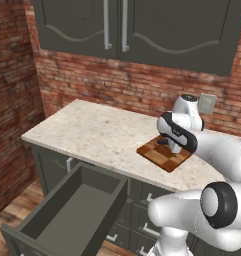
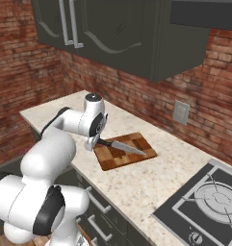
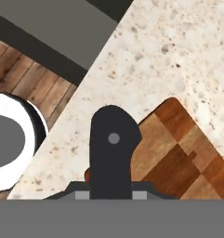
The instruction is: Pick up the knife from the drawer and place it on the cutting board. Then place the meat from the plate to the cutting board.
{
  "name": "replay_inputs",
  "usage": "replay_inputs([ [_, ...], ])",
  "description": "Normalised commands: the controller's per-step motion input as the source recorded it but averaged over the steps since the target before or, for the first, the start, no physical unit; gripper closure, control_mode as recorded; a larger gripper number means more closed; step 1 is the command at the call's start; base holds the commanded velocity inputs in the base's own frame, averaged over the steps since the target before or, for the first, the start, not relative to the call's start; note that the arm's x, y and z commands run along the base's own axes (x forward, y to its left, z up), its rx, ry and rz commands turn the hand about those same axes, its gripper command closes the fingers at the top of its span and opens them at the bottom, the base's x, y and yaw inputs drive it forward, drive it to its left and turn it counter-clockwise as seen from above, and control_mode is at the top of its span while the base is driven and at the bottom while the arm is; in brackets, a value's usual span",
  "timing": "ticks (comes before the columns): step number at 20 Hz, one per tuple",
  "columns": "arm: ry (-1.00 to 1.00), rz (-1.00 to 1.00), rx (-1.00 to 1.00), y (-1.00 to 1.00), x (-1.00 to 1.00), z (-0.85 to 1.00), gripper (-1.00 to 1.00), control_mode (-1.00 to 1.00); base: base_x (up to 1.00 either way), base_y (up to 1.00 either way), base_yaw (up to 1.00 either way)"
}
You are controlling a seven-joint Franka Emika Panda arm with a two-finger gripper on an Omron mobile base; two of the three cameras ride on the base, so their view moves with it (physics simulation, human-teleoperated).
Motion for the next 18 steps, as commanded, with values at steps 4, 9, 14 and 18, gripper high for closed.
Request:
replay_inputs([
  [4,-0.01,0.42,0.0,0.0,0.25,-0.08,1.0,-1.0,0.0,0.0,0.0],
  [9,0.0,0.25,0.0,0.0,0.04,-0.16,1.0,-1.0,0.0,0.0,0.0],
  [14,0.0,0.02,0.0,0.0,-0.01,-0.18,1.0,-1.0,0.0,0.0,0.0],
  [18,0.0,-0.04,0.0,0.03,0.0,-0.21,1.0,-1.0,0.0,0.0,0.0],
])
